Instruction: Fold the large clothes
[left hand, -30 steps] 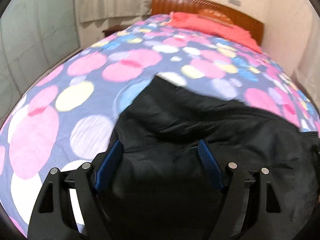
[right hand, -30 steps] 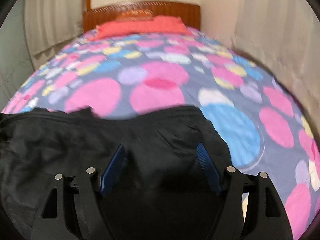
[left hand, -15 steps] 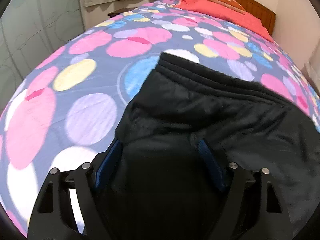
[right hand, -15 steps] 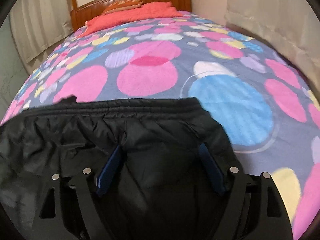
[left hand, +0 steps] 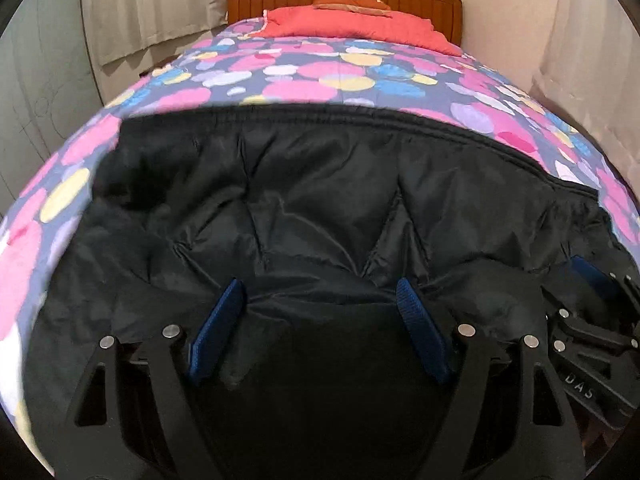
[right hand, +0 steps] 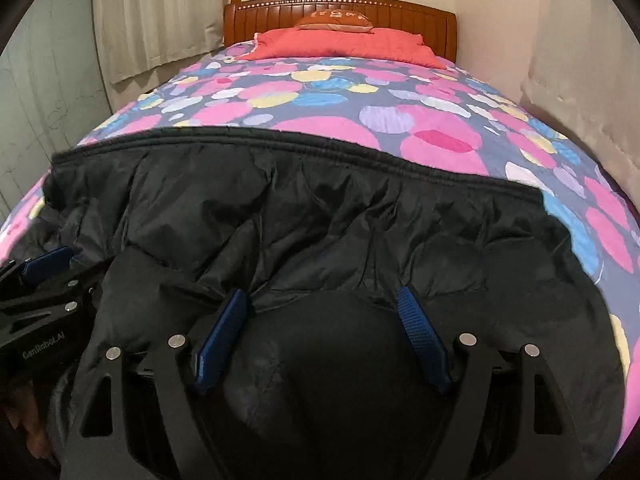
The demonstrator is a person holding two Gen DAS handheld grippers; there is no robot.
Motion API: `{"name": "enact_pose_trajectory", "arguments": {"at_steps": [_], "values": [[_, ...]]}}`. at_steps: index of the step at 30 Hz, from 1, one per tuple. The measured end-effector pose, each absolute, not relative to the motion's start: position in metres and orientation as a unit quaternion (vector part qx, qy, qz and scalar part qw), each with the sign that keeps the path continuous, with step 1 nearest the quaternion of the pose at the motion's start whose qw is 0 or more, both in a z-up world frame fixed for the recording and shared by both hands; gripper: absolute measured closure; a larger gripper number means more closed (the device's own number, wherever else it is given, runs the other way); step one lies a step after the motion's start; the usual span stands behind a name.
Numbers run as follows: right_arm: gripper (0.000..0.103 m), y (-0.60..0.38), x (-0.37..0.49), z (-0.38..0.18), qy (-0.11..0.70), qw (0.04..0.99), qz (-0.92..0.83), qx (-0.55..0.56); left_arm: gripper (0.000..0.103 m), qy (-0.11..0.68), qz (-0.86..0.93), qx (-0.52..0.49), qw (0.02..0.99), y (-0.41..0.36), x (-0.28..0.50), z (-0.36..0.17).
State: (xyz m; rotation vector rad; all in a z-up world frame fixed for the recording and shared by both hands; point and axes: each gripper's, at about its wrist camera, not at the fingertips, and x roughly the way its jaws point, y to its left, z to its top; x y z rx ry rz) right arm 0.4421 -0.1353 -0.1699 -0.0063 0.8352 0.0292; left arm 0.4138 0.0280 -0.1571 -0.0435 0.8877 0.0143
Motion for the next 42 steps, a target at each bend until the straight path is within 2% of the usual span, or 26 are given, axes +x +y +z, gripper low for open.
{"name": "enact_pose_trajectory", "arguments": {"at_steps": [6,13,17,20,22,27,28,29,30,32,33,35,37,42], "values": [[0.026,-0.157,0.422,-0.15,0.401,0.915,0.028,0.04,0.026,0.445,-0.012,-0.064,0.893,0.048,0.403,-0.143],[0.025,-0.254,0.344,-0.122,0.375,0.92,-0.06,0.098,0.022,0.387,0.079,-0.184,0.9,0.146,0.318,-0.113],[0.025,-0.307,0.308,-0.138,0.391,0.902,-0.118,0.141,0.02,0.383,0.169,-0.237,0.877,0.197,0.272,-0.129],[0.025,-0.335,0.289,-0.16,0.41,0.879,-0.118,0.212,0.018,0.406,0.149,-0.304,0.849,0.212,0.258,-0.155],[0.025,-0.34,0.286,-0.171,0.413,0.868,-0.105,0.253,0.01,0.398,0.125,-0.353,0.838,0.214,0.255,-0.165],[0.022,-0.331,0.298,-0.188,0.419,0.847,-0.051,0.323,0.008,0.385,0.085,-0.352,0.849,0.198,0.272,-0.162],[0.021,-0.325,0.301,-0.19,0.418,0.849,-0.048,0.32,0.009,0.386,0.076,-0.352,0.849,0.2,0.275,-0.164],[0.023,-0.32,0.302,-0.19,0.417,0.854,-0.053,0.308,0.015,0.389,0.073,-0.352,0.848,0.199,0.278,-0.167],[0.024,-0.317,0.302,-0.19,0.415,0.857,-0.059,0.3,0.029,0.392,0.087,-0.349,0.847,0.198,0.282,-0.17],[0.047,-0.315,0.299,-0.188,0.412,0.86,-0.065,0.294,0.048,0.384,0.091,-0.355,0.847,0.2,0.282,-0.171],[0.052,-0.314,0.297,-0.187,0.407,0.862,-0.06,0.298,0.062,0.383,0.08,-0.362,0.846,0.199,0.282,-0.171],[0.067,-0.317,0.291,-0.185,0.399,0.861,-0.05,0.312,0.067,0.383,0.079,-0.361,0.847,0.198,0.279,-0.169],[0.071,-0.318,0.286,-0.184,0.393,0.859,-0.043,0.324,0.074,0.38,0.08,-0.352,0.852,0.194,0.275,-0.165],[0.075,-0.315,0.27,-0.177,0.386,0.862,-0.038,0.327,0.079,0.372,0.087,-0.344,0.858,0.193,0.259,-0.153]]}}
